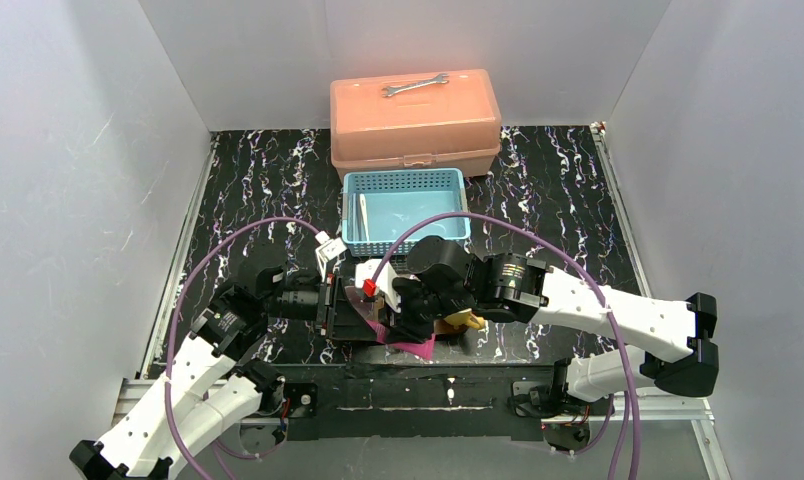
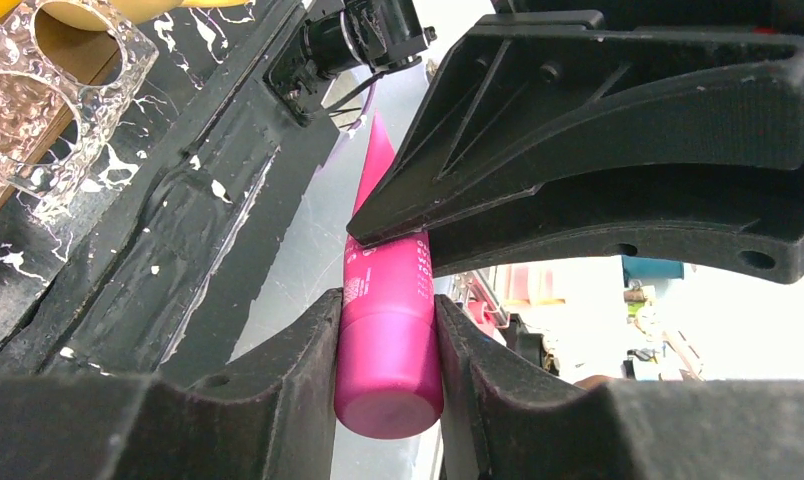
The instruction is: Prepare toiletry sets of a toothbrush and toothpaste on the tray
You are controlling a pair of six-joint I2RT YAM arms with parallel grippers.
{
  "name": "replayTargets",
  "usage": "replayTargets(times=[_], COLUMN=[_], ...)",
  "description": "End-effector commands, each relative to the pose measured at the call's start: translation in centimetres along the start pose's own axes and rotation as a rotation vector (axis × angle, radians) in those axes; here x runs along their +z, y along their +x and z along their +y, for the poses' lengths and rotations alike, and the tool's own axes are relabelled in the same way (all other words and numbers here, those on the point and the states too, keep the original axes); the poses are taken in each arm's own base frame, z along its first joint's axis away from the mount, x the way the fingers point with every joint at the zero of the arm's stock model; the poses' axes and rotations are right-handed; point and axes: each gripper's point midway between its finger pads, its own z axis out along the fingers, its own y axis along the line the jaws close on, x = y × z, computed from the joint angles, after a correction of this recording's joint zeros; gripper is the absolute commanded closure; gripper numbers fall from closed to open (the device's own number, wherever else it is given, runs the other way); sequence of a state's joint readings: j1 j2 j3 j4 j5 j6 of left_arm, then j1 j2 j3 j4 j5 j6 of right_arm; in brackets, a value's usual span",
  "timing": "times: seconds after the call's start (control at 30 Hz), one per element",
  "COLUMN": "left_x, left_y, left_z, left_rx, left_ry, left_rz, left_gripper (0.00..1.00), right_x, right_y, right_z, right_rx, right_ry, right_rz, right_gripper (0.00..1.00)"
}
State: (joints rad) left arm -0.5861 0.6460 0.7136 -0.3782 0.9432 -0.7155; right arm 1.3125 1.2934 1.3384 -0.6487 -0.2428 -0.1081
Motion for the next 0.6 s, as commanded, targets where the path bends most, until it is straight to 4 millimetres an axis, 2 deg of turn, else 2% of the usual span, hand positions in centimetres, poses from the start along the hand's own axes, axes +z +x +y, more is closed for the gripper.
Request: replayTargets(times=[0.0, 0.27, 0.4, 0.57], left_x=[-0.3, -1.3, -2.1, -3.1], left_y=[0.2, -0.7, -0.8, -0.8], left_z=[-0.9, -0.7, -0.3, -0.5], left_rx=[0.04, 0.119, 0.126, 0.149], left_ry=[0.038, -0.036, -0.091, -0.115], left_rz=[0.014, -0.128, -0.194, -0.258], left_gripper=[1.0, 1.0, 1.0, 1.0], right_x=[-0.8, -2.3, -4.0, -6.1], right_y=[-3.6, -3.7, -4.8, -6.1], right_z=[0.1, -0.5, -1.2, -2.3], right_rx=[-0.037, -0.032, -0.001, 0.075], right_ry=[0.007, 0.075, 0.147, 0.242], right_rz=[-0.113, -0.173, -0.259, -0.371], right_gripper=[0.85, 0.49, 0.4, 0.37])
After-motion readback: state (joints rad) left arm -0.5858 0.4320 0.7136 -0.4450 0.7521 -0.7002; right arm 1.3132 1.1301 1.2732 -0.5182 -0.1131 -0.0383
